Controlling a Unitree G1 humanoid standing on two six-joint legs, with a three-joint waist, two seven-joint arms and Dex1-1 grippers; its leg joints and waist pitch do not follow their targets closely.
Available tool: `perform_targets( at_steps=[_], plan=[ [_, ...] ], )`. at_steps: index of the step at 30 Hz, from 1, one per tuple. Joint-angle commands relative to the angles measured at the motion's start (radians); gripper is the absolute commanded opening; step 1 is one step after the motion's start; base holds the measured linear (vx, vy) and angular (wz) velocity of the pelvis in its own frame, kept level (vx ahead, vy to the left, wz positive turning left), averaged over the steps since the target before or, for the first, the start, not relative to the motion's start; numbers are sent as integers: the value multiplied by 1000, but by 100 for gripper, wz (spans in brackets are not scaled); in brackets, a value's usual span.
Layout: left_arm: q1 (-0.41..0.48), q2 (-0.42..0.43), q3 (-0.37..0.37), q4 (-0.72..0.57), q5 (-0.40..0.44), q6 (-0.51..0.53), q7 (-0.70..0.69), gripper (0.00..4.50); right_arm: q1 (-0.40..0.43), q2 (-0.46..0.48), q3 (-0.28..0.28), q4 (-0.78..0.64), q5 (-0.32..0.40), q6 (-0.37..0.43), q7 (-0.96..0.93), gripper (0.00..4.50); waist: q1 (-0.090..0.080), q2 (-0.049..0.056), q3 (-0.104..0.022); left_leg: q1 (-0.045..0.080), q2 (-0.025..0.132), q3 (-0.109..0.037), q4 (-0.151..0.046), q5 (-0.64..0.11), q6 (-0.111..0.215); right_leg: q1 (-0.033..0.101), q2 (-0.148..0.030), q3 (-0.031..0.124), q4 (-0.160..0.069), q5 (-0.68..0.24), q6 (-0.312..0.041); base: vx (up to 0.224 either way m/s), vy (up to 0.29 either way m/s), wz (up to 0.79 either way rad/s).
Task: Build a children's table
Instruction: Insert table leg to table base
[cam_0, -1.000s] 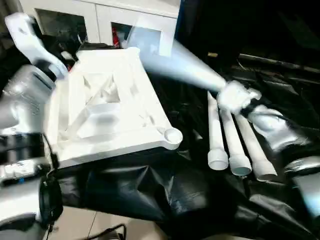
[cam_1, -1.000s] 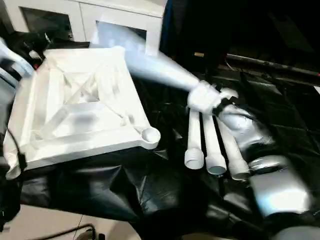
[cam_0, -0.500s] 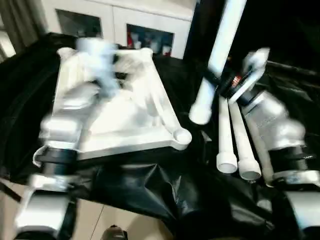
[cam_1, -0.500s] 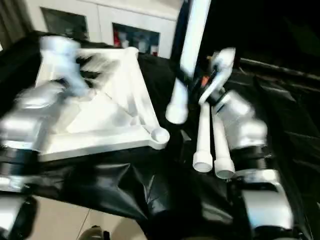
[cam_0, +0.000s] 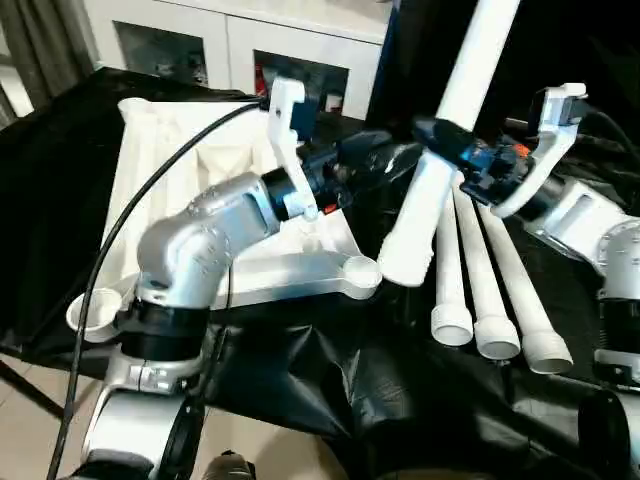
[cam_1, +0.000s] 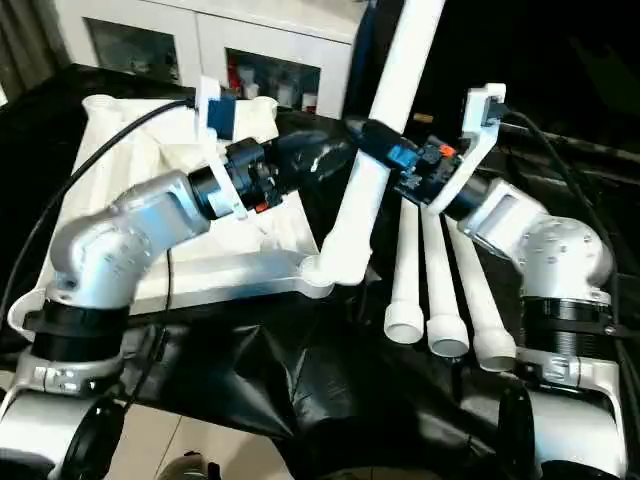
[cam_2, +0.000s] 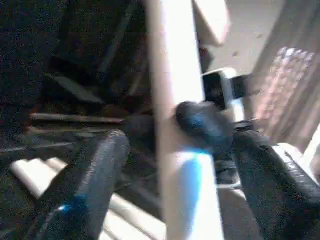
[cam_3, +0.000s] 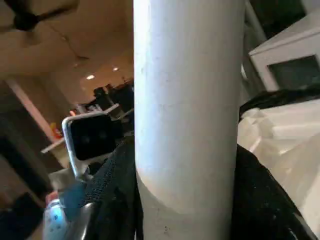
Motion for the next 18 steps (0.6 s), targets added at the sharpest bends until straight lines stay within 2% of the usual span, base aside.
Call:
perform_targets(
  at_steps=[1,4,5,6,8,10,11,12,13,14,15,16,17,18],
  plan=[
    [-2,-10,14,-39,-54,45,-4,413,-12,-8,-34,-48,41,25,-28,177,-1,13,-81,27,9,2,-78,-226,-68,51,-59,26,-88,-275,-147,0,0,0],
    [6,-23,15,-37,-65,58,12,433,-7,-5,-45,-62,64,41,-57,177,0,9,-79,25,8,2,-80,-220,-68,53,-57,26,-88,-266,-141,0,0,0],
    [1,-33,11,-30,-57,60,26,443,-3,-7,-53,-68,78,58,-55,177,3,-8,-75,23,7,4,-81,-213,-59,53,-59,26,-91,-303,-121,0,0,0],
    [-3,-41,12,-28,-54,60,35,443,1,-7,-56,-71,86,72,-45,177,4,-13,-74,23,8,4,-82,-209,-57,52,-60,26,-93,-308,-115,0,0,0],
    [-6,-50,23,-27,-55,60,57,448,10,-7,-50,-76,82,82,-32,177,7,-11,-74,21,10,2,-84,-203,-61,53,-61,26,-94,-312,-98,0,0,0],
    [-36,-87,84,26,-41,29,171,448,35,-5,-13,-112,64,86,5,177,10,-2,-77,19,9,1,-83,-202,-65,56,-61,26,-93,-300,-92,0,0,0],
    [-45,-94,103,44,-41,24,198,450,40,-2,-5,-122,62,85,10,177,12,-2,-75,21,9,0,-84,-215,-62,54,-63,26,-100,-311,-84,0,0,0],
    [-64,-93,124,84,-43,25,216,450,52,-2,9,-143,60,86,20,177,12,5,-75,20,8,-2,-85,-215,-65,56,-63,25,-99,-317,-81,0,0,0],
    [-76,-88,134,109,-48,29,220,450,58,-2,18,-155,60,86,22,177,13,6,-78,21,6,-2,-83,-214,-68,55,-61,25,-101,-320,-72,0,0,0],
    [-85,-81,133,129,-46,28,206,450,67,-3,28,-169,59,88,25,177,11,0,-77,20,4,-3,-85,-212,-66,56,-60,24,-103,-324,-63,0,0,0],
    [-87,-80,111,132,-44,16,152,450,84,-9,40,-188,58,95,26,177,13,11,-80,24,7,-4,-87,-205,-66,55,-62,24,-105,-317,-62,0,0,0],
    [-87,-81,108,132,-44,15,145,450,86,-9,41,-191,58,97,26,177,13,11,-80,24,7,-4,-87,-205,-66,55,-62,24,-105,-317,-62,0,0,0],
    [-89,-94,102,131,-69,21,110,450,102,-13,49,-206,54,107,27,177,12,12,-84,22,10,-5,-88,-175,-70,59,-60,23,-94,-236,-92,0,0,0],
    [-90,-103,107,130,-91,33,101,450,108,-16,55,-213,48,110,28,177,11,18,-84,22,10,-4,-87,-167,-74,59,-59,23,-88,-183,-121,0,0,0]
  ],
)
